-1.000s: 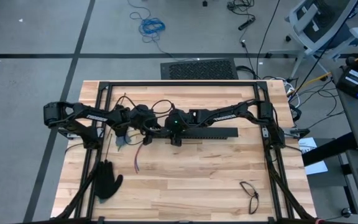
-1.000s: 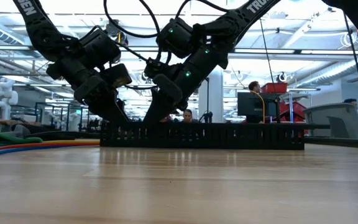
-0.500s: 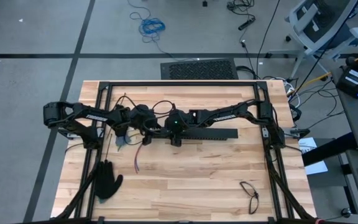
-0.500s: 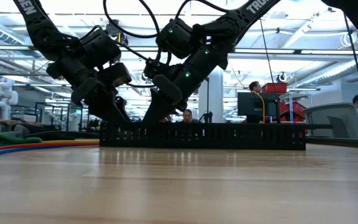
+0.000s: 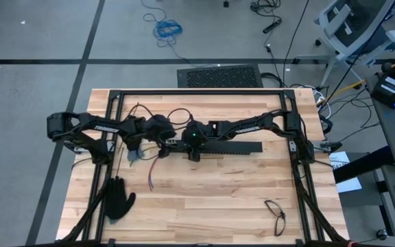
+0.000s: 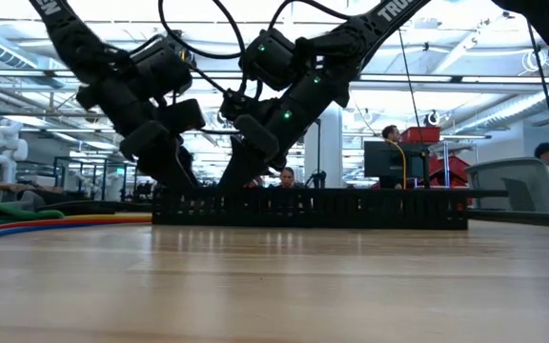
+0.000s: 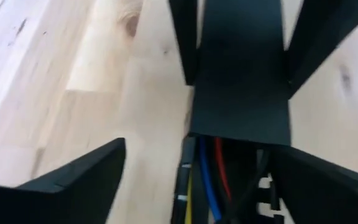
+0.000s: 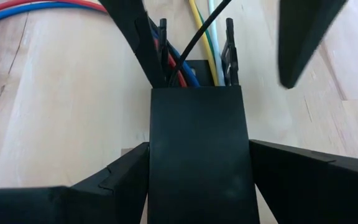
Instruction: Ziptie cables
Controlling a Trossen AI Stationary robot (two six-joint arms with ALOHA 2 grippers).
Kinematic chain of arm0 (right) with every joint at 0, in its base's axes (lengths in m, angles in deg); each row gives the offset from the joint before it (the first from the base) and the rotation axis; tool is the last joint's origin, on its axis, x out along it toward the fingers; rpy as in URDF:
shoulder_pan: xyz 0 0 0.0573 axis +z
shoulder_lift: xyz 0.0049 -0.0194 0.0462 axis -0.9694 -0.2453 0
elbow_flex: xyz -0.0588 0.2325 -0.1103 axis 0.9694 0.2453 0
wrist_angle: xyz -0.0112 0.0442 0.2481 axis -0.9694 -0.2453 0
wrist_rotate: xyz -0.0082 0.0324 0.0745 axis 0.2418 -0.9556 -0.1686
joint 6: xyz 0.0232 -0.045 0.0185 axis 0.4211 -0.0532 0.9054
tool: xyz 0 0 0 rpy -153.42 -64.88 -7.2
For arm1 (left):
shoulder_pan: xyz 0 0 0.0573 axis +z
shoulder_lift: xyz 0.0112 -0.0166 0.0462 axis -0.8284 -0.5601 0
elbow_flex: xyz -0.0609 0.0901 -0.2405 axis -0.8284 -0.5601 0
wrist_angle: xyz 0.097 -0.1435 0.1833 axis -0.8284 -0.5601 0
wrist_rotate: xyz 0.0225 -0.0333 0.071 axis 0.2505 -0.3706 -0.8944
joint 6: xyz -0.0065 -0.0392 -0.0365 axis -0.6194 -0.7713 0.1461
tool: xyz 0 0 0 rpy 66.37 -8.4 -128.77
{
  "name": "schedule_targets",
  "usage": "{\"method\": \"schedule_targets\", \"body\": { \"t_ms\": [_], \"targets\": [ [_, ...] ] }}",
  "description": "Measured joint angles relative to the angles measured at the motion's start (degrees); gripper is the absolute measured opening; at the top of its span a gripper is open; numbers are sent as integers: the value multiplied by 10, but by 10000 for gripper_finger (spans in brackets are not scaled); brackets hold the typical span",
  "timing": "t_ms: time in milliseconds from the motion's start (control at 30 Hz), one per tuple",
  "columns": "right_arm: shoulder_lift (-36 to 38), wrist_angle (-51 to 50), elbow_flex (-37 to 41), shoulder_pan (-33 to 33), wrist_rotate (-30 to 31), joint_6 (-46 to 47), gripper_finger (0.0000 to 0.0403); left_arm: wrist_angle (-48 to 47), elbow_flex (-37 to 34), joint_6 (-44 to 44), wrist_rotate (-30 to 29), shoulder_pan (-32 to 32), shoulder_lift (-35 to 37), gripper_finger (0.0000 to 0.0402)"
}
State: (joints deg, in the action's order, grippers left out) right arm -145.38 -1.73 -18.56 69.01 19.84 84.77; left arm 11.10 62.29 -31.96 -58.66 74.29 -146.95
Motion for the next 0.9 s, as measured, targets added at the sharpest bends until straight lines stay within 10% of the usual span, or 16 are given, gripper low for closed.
{"method": "schedule_targets", "body": {
  "t_ms": [367, 900],
  "targets": [
    [-1, 3, 0, -3, 1, -4, 247, -258, 32, 57, 16, 1, 32, 376],
    [-1, 1, 1, -3, 4, -5, 247, -240, 16, 84, -26, 10, 196, 375]
  ]
}}
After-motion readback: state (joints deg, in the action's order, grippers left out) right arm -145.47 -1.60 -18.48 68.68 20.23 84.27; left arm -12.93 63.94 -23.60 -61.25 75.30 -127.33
